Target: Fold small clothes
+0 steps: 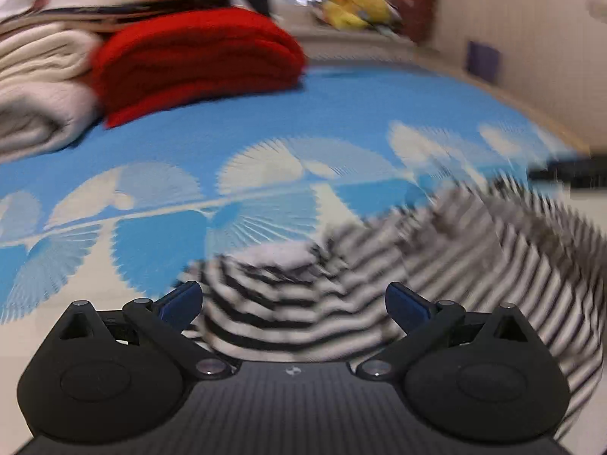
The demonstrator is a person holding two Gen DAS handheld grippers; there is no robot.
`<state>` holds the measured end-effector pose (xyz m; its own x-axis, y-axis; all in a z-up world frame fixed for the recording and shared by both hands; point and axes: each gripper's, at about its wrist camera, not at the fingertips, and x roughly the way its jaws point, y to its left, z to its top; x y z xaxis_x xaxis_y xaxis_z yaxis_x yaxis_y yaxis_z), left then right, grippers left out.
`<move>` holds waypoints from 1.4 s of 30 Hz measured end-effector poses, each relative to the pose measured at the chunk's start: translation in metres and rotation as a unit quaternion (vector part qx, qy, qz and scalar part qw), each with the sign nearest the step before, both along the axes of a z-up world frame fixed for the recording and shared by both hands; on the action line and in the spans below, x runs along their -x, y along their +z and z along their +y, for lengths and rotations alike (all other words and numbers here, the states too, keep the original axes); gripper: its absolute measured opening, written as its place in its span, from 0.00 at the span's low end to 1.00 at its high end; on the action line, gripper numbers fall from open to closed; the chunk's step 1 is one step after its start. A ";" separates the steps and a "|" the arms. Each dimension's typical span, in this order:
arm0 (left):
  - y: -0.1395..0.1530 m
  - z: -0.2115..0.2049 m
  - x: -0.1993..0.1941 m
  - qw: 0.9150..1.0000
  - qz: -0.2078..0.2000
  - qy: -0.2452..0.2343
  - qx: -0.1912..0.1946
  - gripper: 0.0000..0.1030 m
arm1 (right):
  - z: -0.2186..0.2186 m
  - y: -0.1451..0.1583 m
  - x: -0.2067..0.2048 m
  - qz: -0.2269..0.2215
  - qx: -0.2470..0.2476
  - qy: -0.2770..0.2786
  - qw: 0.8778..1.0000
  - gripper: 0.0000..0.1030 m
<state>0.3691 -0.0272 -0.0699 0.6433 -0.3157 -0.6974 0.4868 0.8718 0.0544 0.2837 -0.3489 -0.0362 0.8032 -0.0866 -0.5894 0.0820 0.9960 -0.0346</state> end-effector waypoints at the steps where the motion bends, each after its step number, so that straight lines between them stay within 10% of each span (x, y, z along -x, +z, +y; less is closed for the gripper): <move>1: -0.010 -0.008 -0.002 0.999 0.020 -0.012 -0.021 1.00 | -0.003 0.001 0.006 0.003 -0.009 0.000 1.000 0.66; 5: -0.044 -0.033 -0.016 0.996 0.048 0.007 -0.081 0.86 | -0.010 -0.011 0.012 0.046 -0.028 -0.007 0.999 0.66; 9: -0.028 -0.028 -0.038 0.996 0.031 0.081 -0.021 0.55 | -0.015 -0.026 0.016 0.077 -0.009 -0.005 0.997 0.66; 21: 0.011 0.001 -0.034 0.992 0.005 0.120 0.040 0.99 | -0.038 -0.015 0.036 0.065 -0.012 -0.024 0.998 0.66; 29: 0.058 0.034 0.068 0.992 -0.008 0.122 0.034 1.00 | -0.005 0.004 0.114 0.027 0.020 0.010 0.999 0.80; 42: -0.001 0.113 0.126 0.981 0.069 0.175 -0.041 1.00 | -0.046 -0.039 0.199 0.081 0.044 -0.048 0.995 0.80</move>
<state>0.2435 0.0858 -0.0712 0.6005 -0.0323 -0.7989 0.1665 0.9823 0.0854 0.0851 -0.3946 -0.0747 0.6839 -0.2155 -0.6970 0.1623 0.9764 -0.1425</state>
